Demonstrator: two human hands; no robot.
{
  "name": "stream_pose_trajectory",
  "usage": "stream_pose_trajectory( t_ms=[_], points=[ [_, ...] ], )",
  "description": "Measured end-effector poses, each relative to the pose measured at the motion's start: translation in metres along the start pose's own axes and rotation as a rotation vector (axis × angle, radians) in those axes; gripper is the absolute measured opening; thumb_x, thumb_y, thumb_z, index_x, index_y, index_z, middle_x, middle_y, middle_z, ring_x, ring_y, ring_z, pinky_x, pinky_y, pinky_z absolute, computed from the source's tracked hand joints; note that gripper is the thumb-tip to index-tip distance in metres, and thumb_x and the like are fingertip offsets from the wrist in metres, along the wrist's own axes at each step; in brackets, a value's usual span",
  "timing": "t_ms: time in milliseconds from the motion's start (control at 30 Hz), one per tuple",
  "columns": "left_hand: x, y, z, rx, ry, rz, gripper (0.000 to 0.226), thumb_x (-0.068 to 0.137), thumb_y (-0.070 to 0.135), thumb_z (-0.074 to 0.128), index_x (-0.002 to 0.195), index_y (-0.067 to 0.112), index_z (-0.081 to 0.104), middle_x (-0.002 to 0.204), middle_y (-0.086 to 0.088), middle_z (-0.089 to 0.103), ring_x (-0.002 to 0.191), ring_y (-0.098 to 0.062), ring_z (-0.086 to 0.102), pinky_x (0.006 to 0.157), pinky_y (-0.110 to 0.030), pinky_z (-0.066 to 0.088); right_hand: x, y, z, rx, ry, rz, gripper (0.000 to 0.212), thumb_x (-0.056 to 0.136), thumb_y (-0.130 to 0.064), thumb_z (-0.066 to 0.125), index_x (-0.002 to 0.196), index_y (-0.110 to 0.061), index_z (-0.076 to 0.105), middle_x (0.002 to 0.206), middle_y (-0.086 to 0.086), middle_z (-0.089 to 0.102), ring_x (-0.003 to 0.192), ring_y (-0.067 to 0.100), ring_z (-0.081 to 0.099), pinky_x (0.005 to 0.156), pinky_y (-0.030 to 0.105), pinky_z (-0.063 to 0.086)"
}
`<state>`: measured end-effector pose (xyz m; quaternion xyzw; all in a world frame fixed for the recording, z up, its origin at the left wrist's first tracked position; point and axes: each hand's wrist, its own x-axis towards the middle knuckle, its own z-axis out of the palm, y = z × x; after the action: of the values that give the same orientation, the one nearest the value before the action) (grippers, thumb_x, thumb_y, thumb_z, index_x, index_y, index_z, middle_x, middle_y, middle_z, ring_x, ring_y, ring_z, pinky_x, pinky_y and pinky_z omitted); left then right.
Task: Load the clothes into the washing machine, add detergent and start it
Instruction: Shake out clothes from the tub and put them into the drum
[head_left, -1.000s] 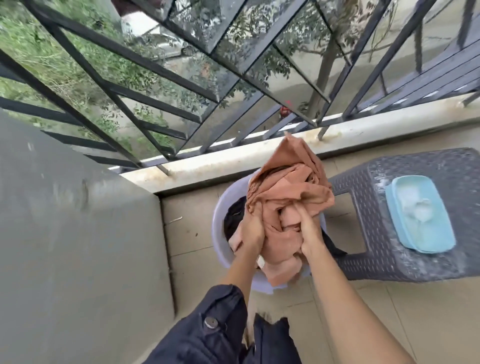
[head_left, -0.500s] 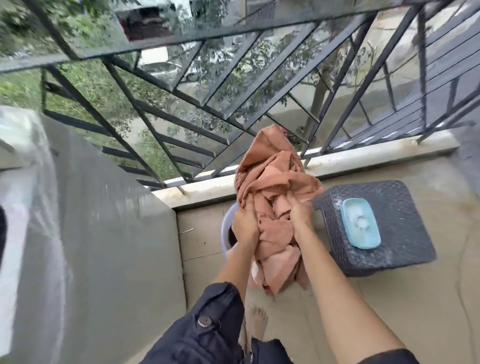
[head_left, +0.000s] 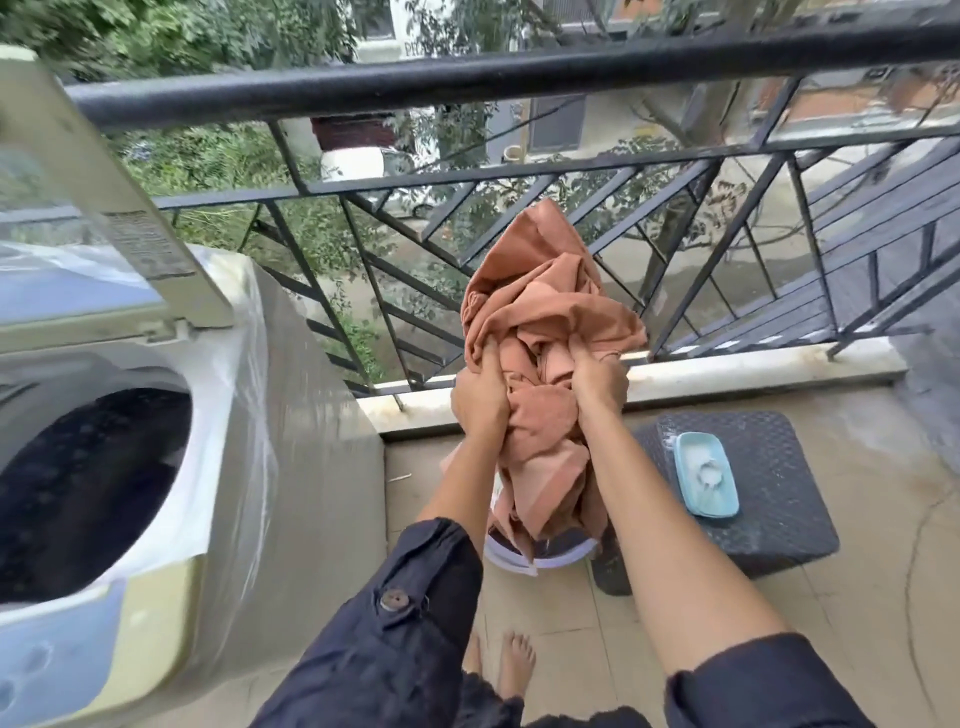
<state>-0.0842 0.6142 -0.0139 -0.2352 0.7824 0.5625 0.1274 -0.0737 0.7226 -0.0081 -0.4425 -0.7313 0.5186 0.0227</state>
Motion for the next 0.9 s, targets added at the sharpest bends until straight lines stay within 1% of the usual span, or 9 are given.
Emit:
stream_pose_trajectory(
  t_ms=[133, 300, 400, 533, 633, 733, 833, 900],
  points=[
    [-0.002, 0.010, -0.027, -0.076, 0.079, 0.002, 0.064, 0.092, 0.058, 0.038, 0.113, 0.002, 0.063, 0.120, -0.022, 0.062, 0.117, -0.038, 0.054, 0.098, -0.041, 0.040, -0.022, -0.025, 0.008, -0.030, -0.044, -0.068, 0.064, 0.090, -0.051, 0.049, 0.125, 0.003, 0.053, 0.132, 0.024, 0.054, 0.122, 0.038, 0.050, 0.096, 0.038, 0.040],
    [0.004, 0.018, -0.079, -0.164, 0.182, -0.001, 0.064, 0.092, 0.055, 0.041, 0.118, -0.001, 0.059, 0.127, -0.024, 0.058, 0.121, -0.038, 0.051, 0.098, -0.038, 0.038, -0.057, -0.056, 0.036, -0.058, -0.095, -0.185, 0.059, 0.090, -0.049, 0.050, 0.121, 0.002, 0.056, 0.127, 0.023, 0.058, 0.118, 0.038, 0.053, 0.092, 0.038, 0.042],
    [0.009, 0.023, -0.118, -0.182, 0.234, 0.036, 0.064, 0.093, 0.055, 0.042, 0.122, 0.000, 0.058, 0.129, -0.024, 0.056, 0.123, -0.038, 0.049, 0.099, -0.038, 0.038, -0.082, -0.073, 0.058, -0.080, -0.120, -0.244, 0.058, 0.092, -0.047, 0.048, 0.121, 0.002, 0.056, 0.128, 0.024, 0.057, 0.119, 0.039, 0.052, 0.092, 0.037, 0.041],
    [0.017, 0.028, -0.179, -0.185, 0.333, 0.120, 0.062, 0.093, 0.055, 0.041, 0.115, 0.002, 0.063, 0.120, -0.025, 0.061, 0.117, -0.038, 0.054, 0.098, -0.040, 0.041, -0.121, -0.097, 0.098, -0.088, -0.172, -0.298, 0.058, 0.092, -0.049, 0.046, 0.119, 0.002, 0.057, 0.127, 0.024, 0.057, 0.119, 0.038, 0.052, 0.092, 0.037, 0.041],
    [0.023, 0.030, -0.227, -0.162, 0.371, 0.134, 0.063, 0.094, 0.056, 0.036, 0.115, 0.003, 0.063, 0.120, -0.024, 0.062, 0.116, -0.038, 0.053, 0.096, -0.039, 0.040, -0.154, -0.115, 0.129, -0.064, -0.193, -0.331, 0.055, 0.093, -0.048, 0.047, 0.114, 0.002, 0.060, 0.123, 0.023, 0.061, 0.116, 0.038, 0.054, 0.090, 0.036, 0.042],
    [0.029, 0.028, -0.275, -0.233, 0.442, 0.166, 0.060, 0.095, 0.052, 0.038, 0.113, 0.001, 0.064, 0.120, -0.023, 0.062, 0.117, -0.038, 0.053, 0.096, -0.038, 0.039, -0.191, -0.135, 0.163, -0.071, -0.217, -0.394, 0.053, 0.093, -0.046, 0.047, 0.112, 0.002, 0.061, 0.121, 0.023, 0.062, 0.115, 0.038, 0.055, 0.088, 0.035, 0.042],
    [0.035, 0.021, -0.322, -0.301, 0.519, 0.176, 0.056, 0.096, 0.046, 0.041, 0.110, -0.003, 0.064, 0.118, -0.025, 0.062, 0.115, -0.039, 0.053, 0.090, -0.036, 0.040, -0.226, -0.154, 0.200, -0.065, -0.249, -0.437, 0.055, 0.092, -0.046, 0.048, 0.122, 0.000, 0.054, 0.126, 0.023, 0.059, 0.117, 0.038, 0.054, 0.091, 0.036, 0.041],
    [0.043, 0.014, -0.349, -0.328, 0.543, 0.176, 0.056, 0.096, 0.046, 0.042, 0.108, -0.004, 0.064, 0.116, -0.025, 0.063, 0.114, -0.038, 0.054, 0.089, -0.036, 0.040, -0.245, -0.164, 0.222, -0.056, -0.268, -0.456, 0.056, 0.092, -0.045, 0.050, 0.128, -0.002, 0.049, 0.129, 0.024, 0.055, 0.120, 0.038, 0.052, 0.094, 0.037, 0.040]
  ],
)
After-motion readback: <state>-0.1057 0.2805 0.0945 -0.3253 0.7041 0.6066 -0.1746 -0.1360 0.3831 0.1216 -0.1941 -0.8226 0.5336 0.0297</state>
